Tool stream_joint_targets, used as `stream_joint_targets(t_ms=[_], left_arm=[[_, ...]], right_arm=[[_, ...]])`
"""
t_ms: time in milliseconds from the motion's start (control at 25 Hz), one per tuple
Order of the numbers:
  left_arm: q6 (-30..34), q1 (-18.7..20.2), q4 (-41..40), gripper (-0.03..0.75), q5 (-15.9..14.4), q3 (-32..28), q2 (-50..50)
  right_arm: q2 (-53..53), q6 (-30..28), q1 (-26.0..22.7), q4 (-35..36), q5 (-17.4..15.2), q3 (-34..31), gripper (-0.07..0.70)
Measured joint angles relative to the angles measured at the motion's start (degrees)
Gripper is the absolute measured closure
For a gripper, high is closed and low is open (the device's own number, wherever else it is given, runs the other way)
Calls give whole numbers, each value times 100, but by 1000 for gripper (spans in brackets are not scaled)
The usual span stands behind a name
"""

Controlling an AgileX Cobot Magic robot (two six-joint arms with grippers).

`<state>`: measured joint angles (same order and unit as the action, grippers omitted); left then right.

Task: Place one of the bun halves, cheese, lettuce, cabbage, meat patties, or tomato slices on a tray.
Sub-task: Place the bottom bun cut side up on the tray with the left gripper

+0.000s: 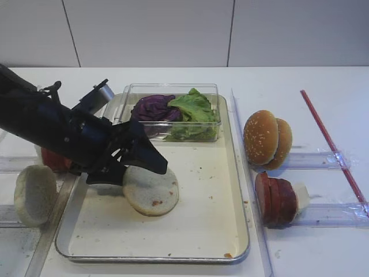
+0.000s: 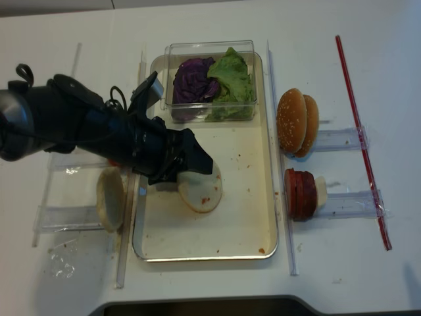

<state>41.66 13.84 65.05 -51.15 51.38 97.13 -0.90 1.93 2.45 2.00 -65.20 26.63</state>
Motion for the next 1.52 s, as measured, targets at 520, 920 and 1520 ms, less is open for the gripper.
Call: stream_joint_targets(t_ms=[520, 920, 1520], left_arm=[[29, 0, -370, 203, 0, 0, 0], [-77, 26, -309, 202, -116, 0, 0], [-362, 40, -1180, 202, -38, 536, 0]], right_arm=[[0, 0, 0, 0, 0, 0, -55], [0, 0, 0, 0, 0, 0, -55], [0, 14, 0, 0, 0, 0, -55]])
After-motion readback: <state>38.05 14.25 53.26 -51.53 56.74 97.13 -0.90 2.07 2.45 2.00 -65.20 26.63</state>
